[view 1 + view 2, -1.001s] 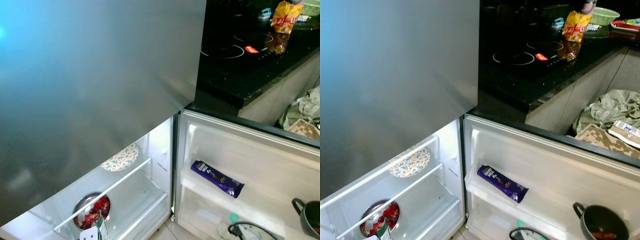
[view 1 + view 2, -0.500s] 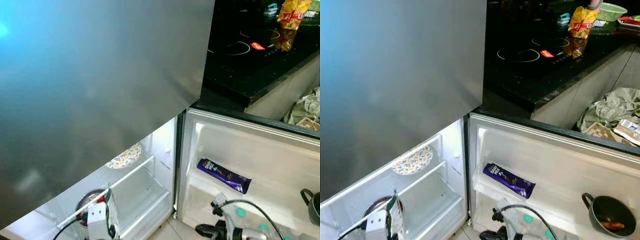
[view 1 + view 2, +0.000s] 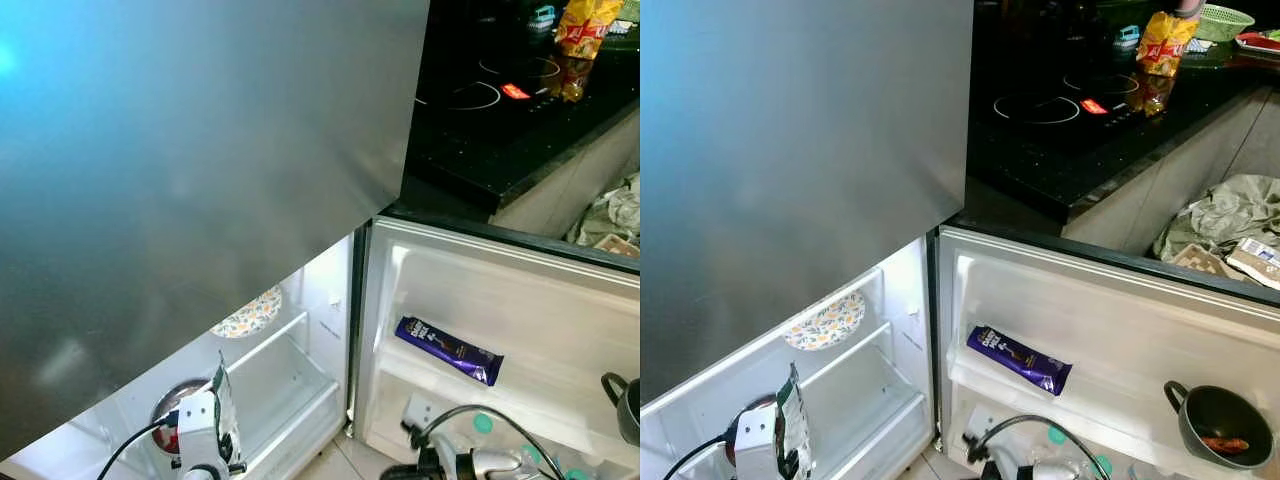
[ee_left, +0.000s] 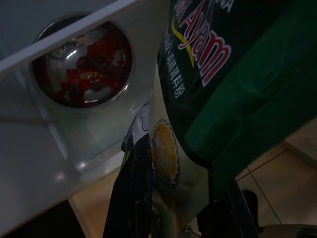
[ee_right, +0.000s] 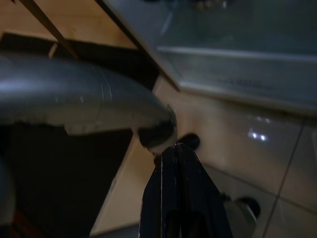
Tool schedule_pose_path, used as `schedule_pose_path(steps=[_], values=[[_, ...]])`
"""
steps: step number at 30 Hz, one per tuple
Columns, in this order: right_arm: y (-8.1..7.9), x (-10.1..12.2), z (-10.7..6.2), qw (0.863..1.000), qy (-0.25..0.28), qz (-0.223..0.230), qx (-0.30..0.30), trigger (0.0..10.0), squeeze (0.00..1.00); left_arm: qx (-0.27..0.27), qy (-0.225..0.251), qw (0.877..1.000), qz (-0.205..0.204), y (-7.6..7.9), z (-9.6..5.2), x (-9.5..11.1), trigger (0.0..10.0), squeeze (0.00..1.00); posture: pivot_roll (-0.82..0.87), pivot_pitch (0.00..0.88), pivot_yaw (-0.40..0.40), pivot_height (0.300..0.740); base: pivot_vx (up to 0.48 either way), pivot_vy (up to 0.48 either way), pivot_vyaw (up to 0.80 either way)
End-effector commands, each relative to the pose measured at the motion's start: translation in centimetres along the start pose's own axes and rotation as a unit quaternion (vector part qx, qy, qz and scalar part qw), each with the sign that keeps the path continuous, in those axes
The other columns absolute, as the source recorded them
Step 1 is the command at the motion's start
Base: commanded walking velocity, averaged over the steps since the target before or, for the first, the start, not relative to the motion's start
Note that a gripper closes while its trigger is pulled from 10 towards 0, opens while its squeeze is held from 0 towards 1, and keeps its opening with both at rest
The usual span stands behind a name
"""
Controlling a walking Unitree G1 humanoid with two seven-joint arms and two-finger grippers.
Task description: Restocking fridge
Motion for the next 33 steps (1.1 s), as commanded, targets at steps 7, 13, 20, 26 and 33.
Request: schedule_pose_path(steps=[7,13,20,26,33], values=[[-1.2,2.8,0.5,0.997,0.042,-0.06,0.037,10.0,0.0,0.014,0.005,1.0,0.001,-0.6,-0.1,0.0,10.0,0.0,-0.11,0.0,0.016,0.74,0.0,0.0,0.0],[-1.4,8.0,1.3,0.986,0.129,-0.107,0.016,10.0,0.0,0.017,0.009,1.0,0.008,-0.7,0.0,0.4,10.0,0.0,-0.11,0.0,0.016,0.74,0.0,0.0,0.0],[-0.4,9.9,1.5,0.981,0.155,-0.108,-0.036,10.0,0.0,0.021,0.017,1.0,0.015,-0.8,0.1,0.9,10.0,0.0,-0.11,0.0,0.014,0.74,0.0,0.0,0.0],[0.8,8.8,1.8,0.988,0.115,-0.078,-0.072,10.0,0.0,0.014,0.036,0.999,0.038,-0.5,0.4,2.1,10.0,0.0,-0.11,0.0,0.014,0.725,0.0,0.0,0.0],[0.7,8.6,1.8,0.988,0.115,-0.077,-0.068,10.0,0.0,0.012,0.052,0.998,0.044,-0.1,0.6,3.2,10.0,0.0,-0.1,0.0,0.009,0.71,0.0,0.0,0.0]])
Point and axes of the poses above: a point about 5 cm out from each wrist's last joint towards the gripper, its own z axis pointing out of the wrist towards the gripper, its own x axis along the axis of the wrist's last joint, y = z × x, the point moved 6 cm from there along z, pointing out of the wrist towards the gripper, and after that the axes turned 10 degrees about z, right-handed, at the moved point
